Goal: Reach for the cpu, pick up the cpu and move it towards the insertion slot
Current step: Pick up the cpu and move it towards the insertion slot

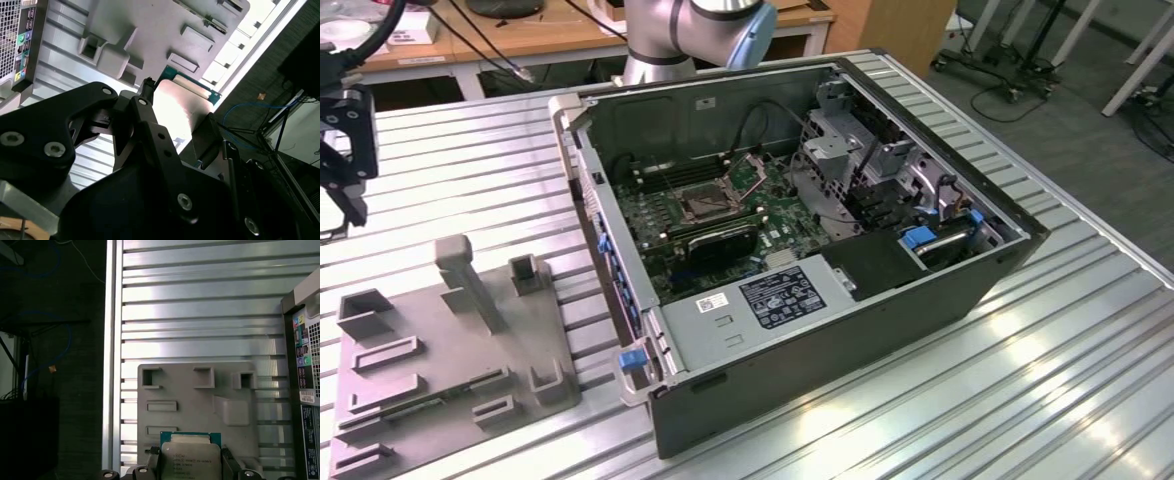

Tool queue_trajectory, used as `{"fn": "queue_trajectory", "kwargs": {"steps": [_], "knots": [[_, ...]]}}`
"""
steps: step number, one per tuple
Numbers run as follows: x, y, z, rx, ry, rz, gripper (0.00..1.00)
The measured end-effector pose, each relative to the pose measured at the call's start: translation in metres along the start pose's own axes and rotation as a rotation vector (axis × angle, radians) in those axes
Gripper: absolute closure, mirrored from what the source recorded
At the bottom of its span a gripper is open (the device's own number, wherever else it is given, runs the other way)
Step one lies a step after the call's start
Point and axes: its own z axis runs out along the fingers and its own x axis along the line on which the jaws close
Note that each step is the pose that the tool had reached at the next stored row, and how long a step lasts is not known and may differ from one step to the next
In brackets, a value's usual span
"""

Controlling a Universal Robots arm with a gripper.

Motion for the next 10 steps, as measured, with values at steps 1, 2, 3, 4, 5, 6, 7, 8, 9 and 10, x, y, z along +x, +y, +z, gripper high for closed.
{"fn": "queue_trajectory", "kwargs": {"steps": [1,2,3,4,5,6,7,8,9,10], "knots": [[-0.0006,0.0,0.0,0.0,0.0001,0.0,0.46],[-0.0013,0.0,0.0,0.0,0.0,0.0,0.46],[-0.002,0.0001,-0.0001,0.0,0.0,0.0,0.46],[-0.0027,0.0001,-0.0001,0.0,0.0001,0.0,0.46],[-0.0034,0.0001,-0.0001,0.0,0.0001,0.0,0.46],[-0.0041,0.0001,-0.0001,0.0,0.0,0.0,0.46],[-0.0049,0.0001,-0.0001,0.0,0.0001,0.0,0.46],[-0.0056,0.0001,-0.0001,0.0,0.0,0.0,0.46],[-0.0063,0.0002,-0.0002,0.0,0.0001,0.0,0.46],[-0.007,0.0002,-0.0002,0.0001,0.0001,0.0,0.46]]}}
